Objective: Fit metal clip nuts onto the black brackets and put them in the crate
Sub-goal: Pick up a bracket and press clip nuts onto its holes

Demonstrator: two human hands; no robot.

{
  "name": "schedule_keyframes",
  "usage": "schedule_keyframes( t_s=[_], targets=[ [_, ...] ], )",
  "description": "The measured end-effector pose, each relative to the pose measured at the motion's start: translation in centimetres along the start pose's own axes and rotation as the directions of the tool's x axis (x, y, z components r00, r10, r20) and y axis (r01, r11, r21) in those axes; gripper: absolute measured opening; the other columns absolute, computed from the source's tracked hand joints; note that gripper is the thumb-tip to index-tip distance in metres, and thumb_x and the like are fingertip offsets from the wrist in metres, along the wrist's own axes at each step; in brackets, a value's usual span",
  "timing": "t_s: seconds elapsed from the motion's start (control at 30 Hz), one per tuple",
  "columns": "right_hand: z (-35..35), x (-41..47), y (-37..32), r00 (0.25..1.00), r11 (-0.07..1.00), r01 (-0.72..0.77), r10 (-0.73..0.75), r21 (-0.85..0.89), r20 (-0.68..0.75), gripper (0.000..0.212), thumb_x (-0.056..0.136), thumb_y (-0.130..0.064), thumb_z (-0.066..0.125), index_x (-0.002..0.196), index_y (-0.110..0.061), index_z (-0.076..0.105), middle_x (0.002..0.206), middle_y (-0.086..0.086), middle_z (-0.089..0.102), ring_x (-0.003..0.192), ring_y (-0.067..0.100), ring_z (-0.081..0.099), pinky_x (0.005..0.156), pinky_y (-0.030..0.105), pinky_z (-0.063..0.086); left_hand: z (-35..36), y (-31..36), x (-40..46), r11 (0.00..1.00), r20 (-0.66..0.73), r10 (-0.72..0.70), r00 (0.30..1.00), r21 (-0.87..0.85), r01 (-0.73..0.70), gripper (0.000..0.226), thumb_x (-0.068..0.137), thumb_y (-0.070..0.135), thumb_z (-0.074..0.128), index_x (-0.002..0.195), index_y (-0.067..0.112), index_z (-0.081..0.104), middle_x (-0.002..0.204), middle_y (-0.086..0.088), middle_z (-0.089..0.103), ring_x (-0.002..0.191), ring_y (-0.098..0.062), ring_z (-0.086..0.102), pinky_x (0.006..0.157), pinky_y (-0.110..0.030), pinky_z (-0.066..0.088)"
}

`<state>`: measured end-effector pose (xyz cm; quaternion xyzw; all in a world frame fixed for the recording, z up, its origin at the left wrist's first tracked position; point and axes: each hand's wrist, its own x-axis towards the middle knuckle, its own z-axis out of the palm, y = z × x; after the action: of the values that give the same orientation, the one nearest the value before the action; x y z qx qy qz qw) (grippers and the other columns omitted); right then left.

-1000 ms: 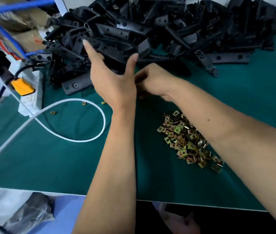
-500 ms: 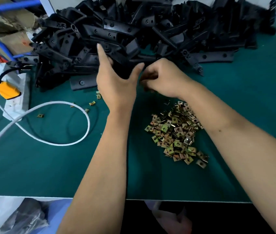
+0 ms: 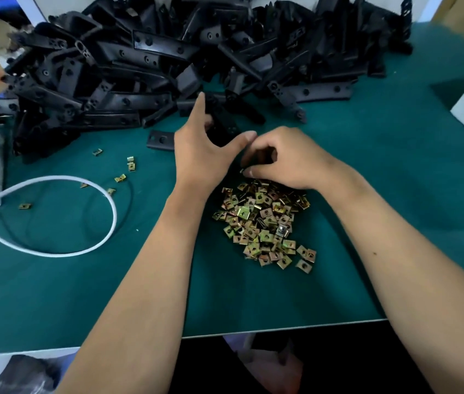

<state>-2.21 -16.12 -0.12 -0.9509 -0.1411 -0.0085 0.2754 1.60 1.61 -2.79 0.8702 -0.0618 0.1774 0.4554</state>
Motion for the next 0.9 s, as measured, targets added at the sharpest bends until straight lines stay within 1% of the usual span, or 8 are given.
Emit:
schedule_keyframes(
  t_s=[0.1,0.17,0.3,0.4,0.5,0.67,0.8,0.9],
  targets=[
    [0.2,-0.3,-0.2,1.0,1.0,0.011,-0.012,0.026,0.024,0.01,0.082,-0.035,0.083,0.089,-0.038,0.077,0.066,-0.024,0.06,0.062,-0.01,0.053,0.058,0.018,0.033,0.0,0.1,-0.1,1.0,0.009,0.0,1.0,0.0,0.0,0.112,0.071,0.06,0.085,0.16,0.018,0.032,0.129,0.002,0.066,0.123,-0.01,0.057,0.103,-0.017,0.039],
    [0.2,-0.5,0.1,1.0,0.998,0.017,-0.018,0.058,0.016,0.011,0.082,-0.031,0.084,0.085,-0.034,0.075,0.071,-0.019,0.064,0.065,-0.003,0.057,0.062,0.022,0.04,-0.1,0.1,-0.1,1.0,0.018,0.002,1.0,-0.004,-0.002,0.112,0.071,0.06,0.086,0.16,0.018,0.032,0.129,0.002,0.066,0.124,-0.011,0.057,0.105,-0.019,0.04],
    [0.5,-0.6,0.7,0.987,0.964,0.005,0.037,0.265,-0.153,0.012,0.086,-0.022,0.082,0.084,-0.024,0.07,0.081,-0.013,0.07,0.076,-0.003,0.062,0.076,0.017,0.047,-0.3,0.1,-0.3,1.0,0.013,0.002,1.0,-0.004,-0.002,0.113,0.071,0.061,0.086,0.16,0.018,0.032,0.132,0.001,0.065,0.124,-0.008,0.055,0.1,-0.013,0.036],
    [0.6,-0.6,0.9,0.961,0.854,-0.036,0.172,0.52,-0.216,0.01,0.09,-0.012,0.077,0.088,-0.018,0.069,0.076,-0.005,0.072,0.07,0.006,0.066,0.068,0.02,0.051,-0.3,0.1,-0.4,1.0,0.019,-0.002,1.0,-0.011,0.002,0.115,0.069,0.063,0.086,0.16,0.019,0.032,0.135,0.001,0.064,0.125,-0.007,0.054,0.098,-0.013,0.034],
    [0.6,-0.6,0.9,0.944,0.739,-0.038,0.247,0.673,-0.217,0.014,0.095,-0.004,0.069,0.092,-0.017,0.074,0.076,-0.004,0.071,0.069,0.008,0.062,0.066,0.024,0.052,-0.3,0.1,-0.6,1.0,0.052,0.018,0.998,-0.01,-0.018,0.117,0.068,0.063,0.086,0.161,0.019,0.03,0.135,0.001,0.064,0.127,-0.01,0.055,0.101,-0.016,0.036],
    [0.6,-0.6,0.6,0.937,0.632,-0.063,0.305,0.772,-0.173,0.027,0.099,0.004,0.06,0.096,-0.015,0.078,0.087,-0.001,0.073,0.081,0.009,0.067,0.075,0.025,0.056,-0.4,0.2,-0.9,0.995,0.121,0.098,0.988,-0.002,-0.098,0.118,0.064,0.059,0.09,0.16,0.023,0.032,0.137,0.002,0.064,0.126,-0.007,0.056,0.103,-0.014,0.035],
    [0.6,-0.7,0.4,0.937,0.581,-0.054,0.31,0.812,-0.16,0.027,0.095,0.009,0.062,0.102,-0.011,0.077,0.091,0.004,0.075,0.088,0.015,0.074,0.089,0.032,0.061,-0.3,0.2,-1.0,0.988,0.159,0.152,0.975,-0.039,-0.147,0.118,0.063,0.053,0.093,0.16,0.021,0.034,0.127,0.01,0.064,0.116,0.003,0.054,0.097,0.002,0.031],
    [0.6,-0.7,0.4,0.934,0.578,-0.025,0.304,0.816,-0.187,0.023,0.092,0.008,0.067,0.106,-0.008,0.076,0.089,0.007,0.075,0.084,0.017,0.073,0.085,0.031,0.06,-0.3,0.2,-1.0,0.981,0.165,0.191,0.968,-0.058,-0.184,0.117,0.064,0.049,0.094,0.159,0.017,0.035,0.114,0.02,0.06,0.112,0.007,0.053,0.096,0.003,0.031]
  ],
)
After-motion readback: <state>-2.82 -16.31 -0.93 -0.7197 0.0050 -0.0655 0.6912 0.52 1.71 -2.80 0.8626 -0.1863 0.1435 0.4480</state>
